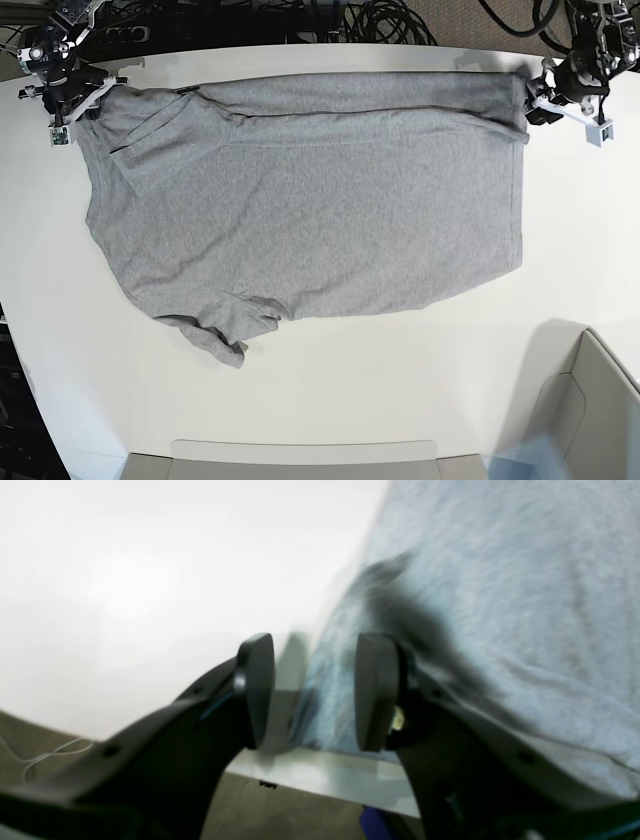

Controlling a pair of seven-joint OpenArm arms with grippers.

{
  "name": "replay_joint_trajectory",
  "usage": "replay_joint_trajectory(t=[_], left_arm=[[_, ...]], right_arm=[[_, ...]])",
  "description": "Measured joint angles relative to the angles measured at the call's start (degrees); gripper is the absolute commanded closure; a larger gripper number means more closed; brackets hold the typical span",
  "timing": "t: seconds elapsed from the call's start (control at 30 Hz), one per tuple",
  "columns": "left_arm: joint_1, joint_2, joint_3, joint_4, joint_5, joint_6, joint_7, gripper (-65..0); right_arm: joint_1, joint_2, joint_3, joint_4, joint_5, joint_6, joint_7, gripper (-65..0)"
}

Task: Fold the T-shirt properly
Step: 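Open both grippers and release the folded edge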

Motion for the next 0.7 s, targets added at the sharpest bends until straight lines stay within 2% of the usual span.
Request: replay_joint_trajectory(t=[0.1, 0.23, 0.37, 0.47, 0.6, 0.7], left_arm=[[0.04, 0.02, 0.0, -0.02, -0.02, 0.0, 0.02, -26.2], [0.09, 0.02, -0.07, 0.66, -0.02, 0.07, 0.04, -26.2], [0.0, 0.15, -1.68, 4.35, -0.07, -0.04, 0.13, -25.1], [-0.59, -0.02, -2.12, 6.03, -0.07, -0.04, -0.15, -22.9], [-7.87, 1.2, 0.13, 5.64, 0.55, 0.2, 0.44, -19.7], [-10.62, 1.11, 3.19, 6.12, -0.7, -0.35, 0.0, -17.4]], right_arm=[[-0.02, 0.02, 0.0, 0.11, 0.0, 0.02, 0.0, -25.6], [-0.02, 0.13, 0.09, 0.96, 0.11, 0.02, -0.35, -25.7], [1.16, -0.04, 0.37, 7.48, 0.22, 0.02, -0.9, -25.7], [4.39, 0.04, 0.26, 11.19, 0.52, 0.02, -0.31, -25.7], [11.65, 0.31, -1.16, 11.45, -0.28, 0.02, -0.9, -25.7], [17.2, 0.9, -7.39, 8.59, -6.43, 0.02, -1.18, -25.7]])
